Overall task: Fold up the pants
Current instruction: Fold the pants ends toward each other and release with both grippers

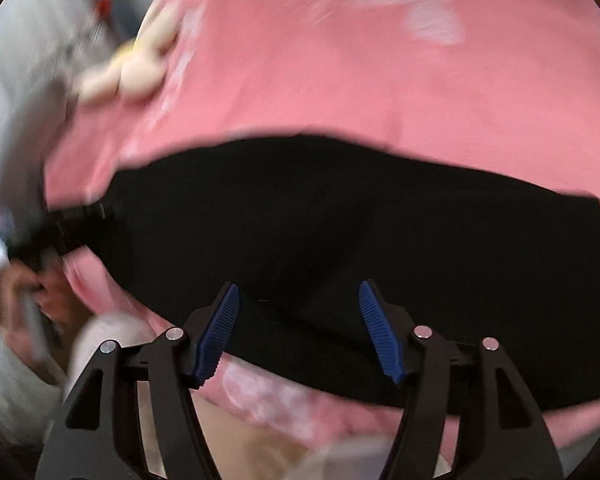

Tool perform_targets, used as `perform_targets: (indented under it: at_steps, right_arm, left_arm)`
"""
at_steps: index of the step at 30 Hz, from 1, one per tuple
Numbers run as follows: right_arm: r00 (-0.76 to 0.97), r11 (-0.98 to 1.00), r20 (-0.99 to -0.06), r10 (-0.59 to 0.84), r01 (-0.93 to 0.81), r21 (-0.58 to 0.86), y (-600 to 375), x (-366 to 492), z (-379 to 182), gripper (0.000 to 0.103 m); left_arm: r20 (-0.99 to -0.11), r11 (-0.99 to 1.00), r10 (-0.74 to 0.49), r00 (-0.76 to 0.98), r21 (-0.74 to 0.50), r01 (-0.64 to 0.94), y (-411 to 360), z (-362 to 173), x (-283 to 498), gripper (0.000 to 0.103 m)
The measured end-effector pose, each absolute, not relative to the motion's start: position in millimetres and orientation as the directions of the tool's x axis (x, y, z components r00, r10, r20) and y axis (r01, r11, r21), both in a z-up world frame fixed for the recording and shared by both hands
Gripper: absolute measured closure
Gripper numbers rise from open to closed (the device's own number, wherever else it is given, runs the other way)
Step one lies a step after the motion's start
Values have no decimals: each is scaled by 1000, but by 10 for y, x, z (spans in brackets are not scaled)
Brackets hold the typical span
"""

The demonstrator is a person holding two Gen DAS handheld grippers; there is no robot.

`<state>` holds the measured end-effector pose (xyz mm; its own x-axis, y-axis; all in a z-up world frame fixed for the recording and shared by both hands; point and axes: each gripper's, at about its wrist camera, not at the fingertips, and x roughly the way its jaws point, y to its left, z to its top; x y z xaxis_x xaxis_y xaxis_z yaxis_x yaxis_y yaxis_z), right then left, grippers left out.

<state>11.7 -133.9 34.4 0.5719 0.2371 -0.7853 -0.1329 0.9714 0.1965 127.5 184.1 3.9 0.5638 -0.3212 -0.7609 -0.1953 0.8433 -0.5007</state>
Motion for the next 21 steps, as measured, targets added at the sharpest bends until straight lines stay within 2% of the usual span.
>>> perform_targets:
  at_steps: [2, 3, 4, 5, 7, 9, 11, 12, 14, 16, 18, 21]
  right_arm:
    - [527, 984, -833, 169, -131, 117, -1148, 345, 167, 41]
    - [519, 987, -841, 155, -109, 115, -1130, 438, 106, 50]
    - [531, 988, -834, 152, -85, 126, -1129, 518, 110, 74]
    - [537, 989, -830, 149, -72, 131, -1149, 565, 151, 84]
    - [563, 980, -805, 185, -50, 191, -1219, 587, 346, 86]
    - [611, 979, -767, 197, -86, 183, -1140, 524, 517, 86]
    - [561, 978, -801, 209, -109, 179, -1083, 583, 364, 80]
    - [504, 979, -840, 202, -108, 171, -1060, 655, 142, 74]
    - [544, 979, -814, 202, -91, 182, -1102, 590, 141, 68]
    - [548, 975, -810, 207, -44, 219, -1181, 523, 288, 51]
    - [612, 965, -763, 210, -7, 261, -1270, 374, 444, 39]
    - [646, 956, -735, 205, 28, 291, -1459, 209, 514, 36]
  left_arm:
    - [-760, 841, -331, 559, -507, -192, 1863, 40, 1287, 81]
    - [-759, 839, -338, 557, -510, -186, 1875, 37, 1290, 81]
    - [-757, 839, -346, 555, -515, -179, 1901, 29, 1285, 79]
    - [-756, 837, -352, 552, -518, -176, 1915, 19, 1289, 79]
    - [-750, 834, -364, 552, -526, -166, 1940, 2, 1284, 79]
    - [-747, 832, -369, 554, -530, -161, 1951, -8, 1284, 79]
    - [-746, 833, -366, 556, -529, -162, 1944, -23, 1286, 78]
    - [-747, 835, -364, 557, -526, -161, 1944, -27, 1285, 78]
    - [-750, 837, -359, 555, -522, -165, 1940, -28, 1289, 78]
    - [-751, 833, -362, 552, -527, -171, 1946, -11, 1294, 78]
    - [-748, 828, -367, 552, -533, -172, 1937, 4, 1300, 79]
    - [-742, 839, -352, 570, -520, -159, 1904, 62, 1295, 85]
